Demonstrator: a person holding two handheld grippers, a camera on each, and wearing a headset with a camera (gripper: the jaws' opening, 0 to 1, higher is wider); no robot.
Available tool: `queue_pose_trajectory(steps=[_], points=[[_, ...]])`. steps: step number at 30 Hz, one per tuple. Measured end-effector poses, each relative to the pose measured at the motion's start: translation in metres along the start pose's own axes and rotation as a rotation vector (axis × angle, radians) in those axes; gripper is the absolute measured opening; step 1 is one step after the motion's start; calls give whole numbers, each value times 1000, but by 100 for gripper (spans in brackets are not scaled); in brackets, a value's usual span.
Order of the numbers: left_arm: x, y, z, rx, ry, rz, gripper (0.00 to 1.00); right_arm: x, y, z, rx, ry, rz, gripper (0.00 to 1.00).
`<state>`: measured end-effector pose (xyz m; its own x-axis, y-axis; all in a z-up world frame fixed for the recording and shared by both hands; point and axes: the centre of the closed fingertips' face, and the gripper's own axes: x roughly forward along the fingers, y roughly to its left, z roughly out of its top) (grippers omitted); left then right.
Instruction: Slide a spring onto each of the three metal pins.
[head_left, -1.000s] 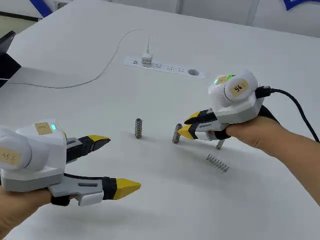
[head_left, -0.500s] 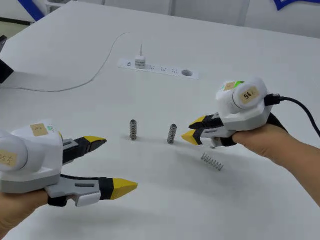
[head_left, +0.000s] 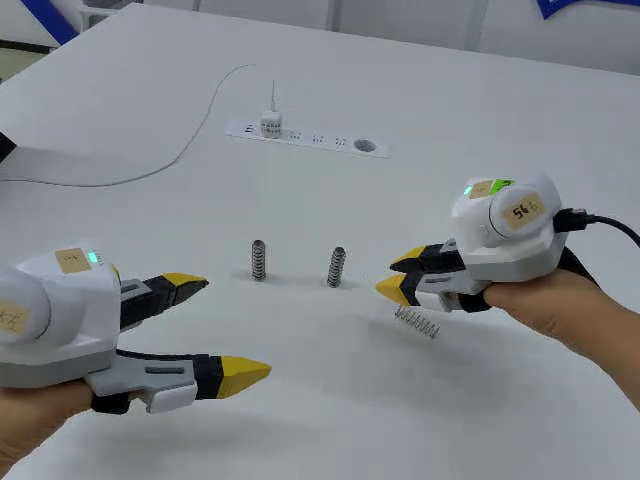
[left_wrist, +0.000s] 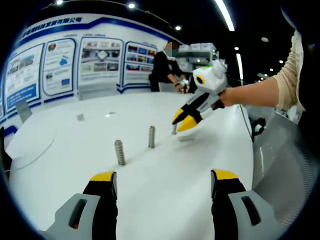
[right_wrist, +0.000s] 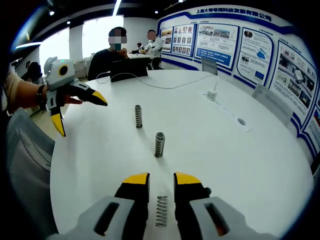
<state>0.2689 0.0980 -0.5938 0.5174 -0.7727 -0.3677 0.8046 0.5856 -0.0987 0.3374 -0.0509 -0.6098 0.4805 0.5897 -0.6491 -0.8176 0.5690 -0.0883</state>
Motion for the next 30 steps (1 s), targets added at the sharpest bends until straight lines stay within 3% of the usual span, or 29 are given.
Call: queue_pose_trajectory(steps=[18,30], points=[[2,-3,3,12,7,-10,77,-21,1,-43,51,38,-33,20],[4,-7,5,19,14,-23,77,-24,3,-69,91,75,-39,20]])
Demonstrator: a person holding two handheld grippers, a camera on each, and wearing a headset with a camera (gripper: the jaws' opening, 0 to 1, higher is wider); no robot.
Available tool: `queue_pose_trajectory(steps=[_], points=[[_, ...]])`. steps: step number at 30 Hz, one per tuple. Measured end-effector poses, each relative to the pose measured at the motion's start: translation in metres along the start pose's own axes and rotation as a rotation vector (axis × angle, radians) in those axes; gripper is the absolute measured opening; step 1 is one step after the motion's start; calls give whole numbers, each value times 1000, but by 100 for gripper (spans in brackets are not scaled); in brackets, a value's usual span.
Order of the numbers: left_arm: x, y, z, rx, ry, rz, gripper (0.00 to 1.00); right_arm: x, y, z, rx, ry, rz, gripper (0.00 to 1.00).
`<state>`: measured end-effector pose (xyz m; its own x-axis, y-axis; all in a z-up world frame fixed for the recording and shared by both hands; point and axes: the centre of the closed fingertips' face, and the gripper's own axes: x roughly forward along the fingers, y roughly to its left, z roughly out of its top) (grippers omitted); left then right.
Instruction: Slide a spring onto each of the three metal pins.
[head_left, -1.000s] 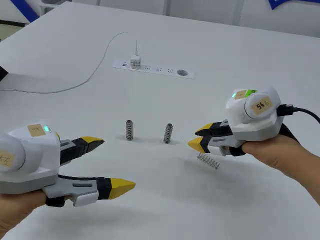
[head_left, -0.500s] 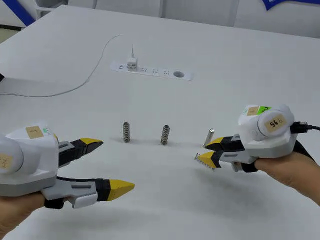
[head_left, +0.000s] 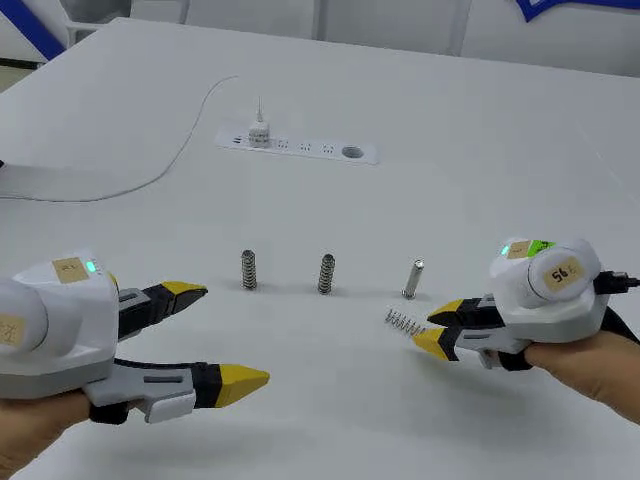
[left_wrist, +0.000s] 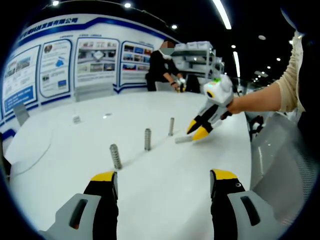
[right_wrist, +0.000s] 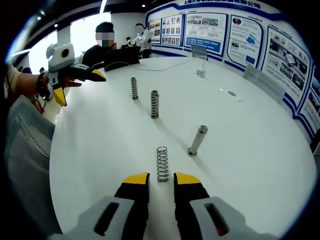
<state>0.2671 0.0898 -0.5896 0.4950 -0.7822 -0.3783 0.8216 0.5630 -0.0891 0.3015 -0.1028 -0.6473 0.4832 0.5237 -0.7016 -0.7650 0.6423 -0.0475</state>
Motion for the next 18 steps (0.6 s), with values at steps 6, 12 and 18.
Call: queue_pose_trajectory(steps=[6,12,18], points=[[0,-1,0,0,6,-2,76,2,-1,-5,24,4,2,20],[-1,-1,0,0,12,-2,75,5,-1,-6,32,1,1,19],[-1,-4,0,1,16,-3,75,7,0,-8,42,-1,1,18]])
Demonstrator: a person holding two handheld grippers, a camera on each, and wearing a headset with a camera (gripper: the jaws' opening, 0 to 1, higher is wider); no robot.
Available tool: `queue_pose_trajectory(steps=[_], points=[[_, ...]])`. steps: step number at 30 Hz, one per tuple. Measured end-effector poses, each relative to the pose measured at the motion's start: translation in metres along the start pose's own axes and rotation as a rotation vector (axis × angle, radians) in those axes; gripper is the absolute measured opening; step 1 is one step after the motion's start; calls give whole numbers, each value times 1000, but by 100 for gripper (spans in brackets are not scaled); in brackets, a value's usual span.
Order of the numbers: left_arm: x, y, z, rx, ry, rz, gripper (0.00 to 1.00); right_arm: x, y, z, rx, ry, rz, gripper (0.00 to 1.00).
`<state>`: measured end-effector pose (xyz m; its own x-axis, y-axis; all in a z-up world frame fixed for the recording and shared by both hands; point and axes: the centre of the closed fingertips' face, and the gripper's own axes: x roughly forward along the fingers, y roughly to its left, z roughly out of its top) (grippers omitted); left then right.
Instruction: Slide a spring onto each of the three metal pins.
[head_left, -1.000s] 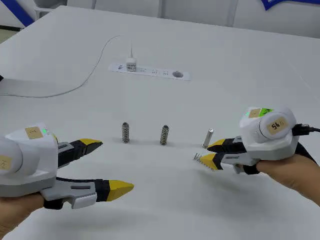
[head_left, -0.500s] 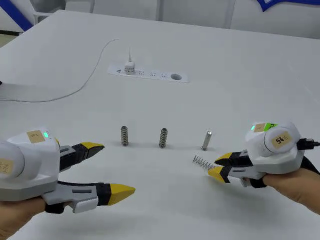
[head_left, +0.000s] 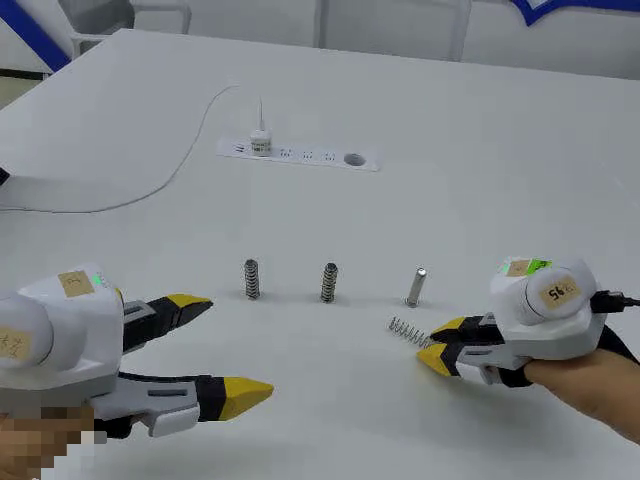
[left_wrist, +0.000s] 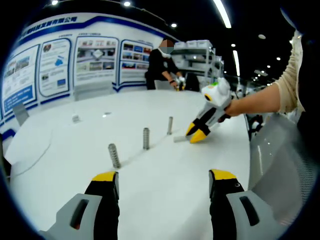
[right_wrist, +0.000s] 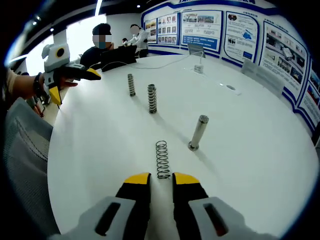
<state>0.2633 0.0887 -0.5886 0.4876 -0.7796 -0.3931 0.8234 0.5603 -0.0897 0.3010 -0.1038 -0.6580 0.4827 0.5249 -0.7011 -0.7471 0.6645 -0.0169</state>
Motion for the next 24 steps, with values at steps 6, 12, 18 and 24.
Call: queue_pose_trajectory(steps=[6,12,18,24], points=[[-1,-3,-1,-3,4,-4,74,0,0,1,1,-7,-3,17],[0,-4,-2,-2,5,-3,74,2,0,2,3,-17,-5,16],[2,-3,1,-1,-4,-3,74,3,-2,3,4,-21,-10,15],[5,-5,0,2,-1,-14,73,3,-3,3,-1,-23,-16,13]])
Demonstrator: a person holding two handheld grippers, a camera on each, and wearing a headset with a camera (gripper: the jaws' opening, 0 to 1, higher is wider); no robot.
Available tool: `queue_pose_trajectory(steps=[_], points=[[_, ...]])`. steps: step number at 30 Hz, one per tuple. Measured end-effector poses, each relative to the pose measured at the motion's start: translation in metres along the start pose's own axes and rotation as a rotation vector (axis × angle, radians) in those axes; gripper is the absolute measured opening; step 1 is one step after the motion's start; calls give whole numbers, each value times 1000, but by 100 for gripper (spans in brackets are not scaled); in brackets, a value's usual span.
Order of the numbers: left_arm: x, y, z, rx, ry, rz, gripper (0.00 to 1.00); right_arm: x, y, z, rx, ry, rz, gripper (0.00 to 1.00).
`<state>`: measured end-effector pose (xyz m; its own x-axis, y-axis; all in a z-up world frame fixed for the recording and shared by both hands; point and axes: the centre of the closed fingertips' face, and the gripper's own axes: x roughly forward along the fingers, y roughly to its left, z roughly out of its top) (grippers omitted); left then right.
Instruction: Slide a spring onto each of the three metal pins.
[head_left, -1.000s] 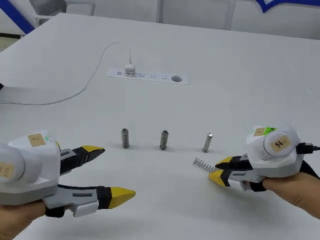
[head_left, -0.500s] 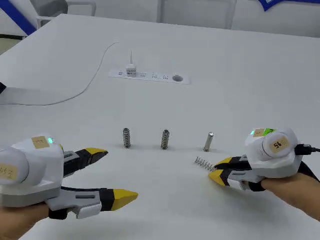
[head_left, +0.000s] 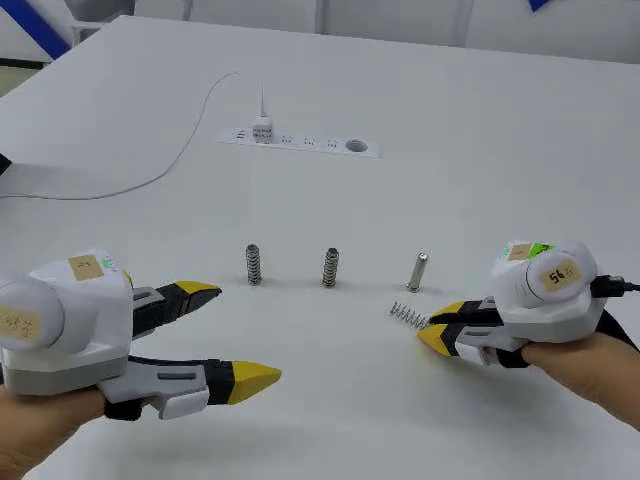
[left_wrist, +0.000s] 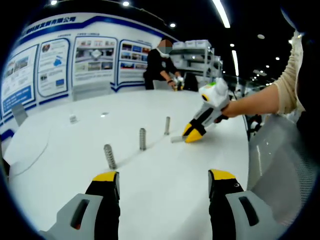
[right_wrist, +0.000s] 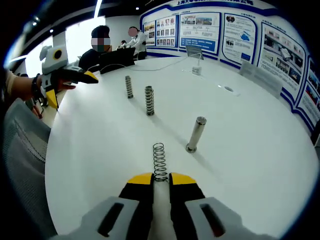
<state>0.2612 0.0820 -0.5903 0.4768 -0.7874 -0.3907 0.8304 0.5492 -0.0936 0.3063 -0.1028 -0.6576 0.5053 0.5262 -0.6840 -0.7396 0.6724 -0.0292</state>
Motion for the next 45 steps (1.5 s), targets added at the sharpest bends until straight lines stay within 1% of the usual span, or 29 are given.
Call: queue_pose_trajectory(steps=[7,17,22,33,37,41,45], points=[[4,-6,-2,4,8,-17,73,0,-1,1,-8,-7,-7,12],[12,-13,-1,12,13,-49,72,-6,-1,5,-12,-14,-3,11],[18,-18,-1,24,17,-71,72,-12,3,12,-22,-21,15,11],[33,-24,6,58,23,-117,69,-19,21,30,-79,-30,73,11],[36,-23,7,59,24,-125,67,-19,29,35,-104,-33,97,11],[40,-24,10,57,20,-133,65,-19,41,40,-131,-29,138,11],[43,-26,10,66,23,-141,64,-18,51,44,-158,-26,165,11]])
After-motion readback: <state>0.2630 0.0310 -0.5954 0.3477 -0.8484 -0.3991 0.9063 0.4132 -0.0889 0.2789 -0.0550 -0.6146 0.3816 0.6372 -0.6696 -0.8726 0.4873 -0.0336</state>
